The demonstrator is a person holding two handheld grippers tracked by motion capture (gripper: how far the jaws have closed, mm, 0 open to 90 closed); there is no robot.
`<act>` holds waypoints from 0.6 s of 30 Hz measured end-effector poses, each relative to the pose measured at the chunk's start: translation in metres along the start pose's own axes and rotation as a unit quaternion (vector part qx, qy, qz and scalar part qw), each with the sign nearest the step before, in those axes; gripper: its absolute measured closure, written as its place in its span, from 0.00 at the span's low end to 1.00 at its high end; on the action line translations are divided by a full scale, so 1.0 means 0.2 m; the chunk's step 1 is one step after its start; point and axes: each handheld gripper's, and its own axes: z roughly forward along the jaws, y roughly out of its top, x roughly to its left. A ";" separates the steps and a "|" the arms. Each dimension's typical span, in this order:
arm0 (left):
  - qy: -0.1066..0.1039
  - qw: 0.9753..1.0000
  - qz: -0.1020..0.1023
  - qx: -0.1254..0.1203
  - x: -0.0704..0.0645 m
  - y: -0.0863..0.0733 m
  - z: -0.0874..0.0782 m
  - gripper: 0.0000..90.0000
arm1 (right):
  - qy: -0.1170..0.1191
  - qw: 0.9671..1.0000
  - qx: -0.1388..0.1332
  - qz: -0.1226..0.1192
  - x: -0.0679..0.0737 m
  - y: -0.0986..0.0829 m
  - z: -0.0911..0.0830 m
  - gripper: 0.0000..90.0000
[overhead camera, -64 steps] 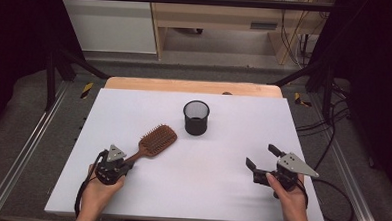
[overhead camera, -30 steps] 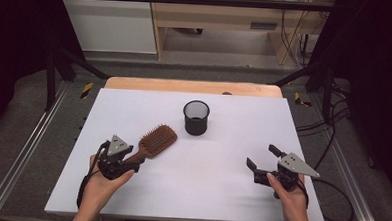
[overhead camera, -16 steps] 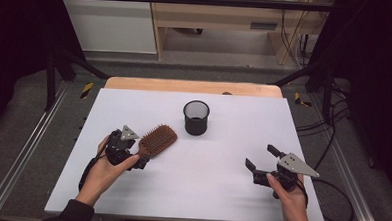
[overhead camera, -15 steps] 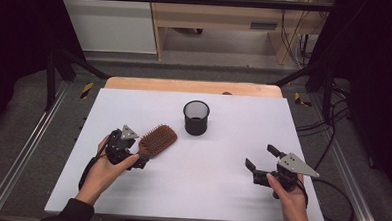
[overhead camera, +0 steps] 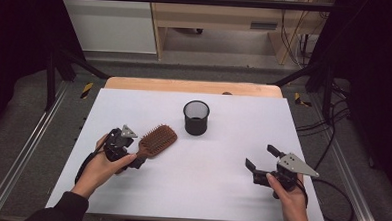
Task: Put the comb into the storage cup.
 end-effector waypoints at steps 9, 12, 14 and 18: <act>-0.005 1.000 0.006 0.010 0.00 0.03 0.02 0.06 | -0.003 1.000 -0.004 0.007 -0.01 0.01 0.00 0.07; -0.004 1.000 0.011 0.020 0.01 0.02 0.03 0.06 | -0.004 1.000 -0.003 0.006 -0.01 0.00 -0.01 0.07; -0.004 1.000 0.013 0.028 0.01 0.01 0.03 0.07 | -0.003 1.000 -0.003 0.006 -0.01 0.00 -0.01 0.07; -0.005 0.999 0.014 0.030 0.01 0.00 0.03 0.07 | -0.002 1.000 -0.002 0.005 -0.01 0.00 0.00 0.07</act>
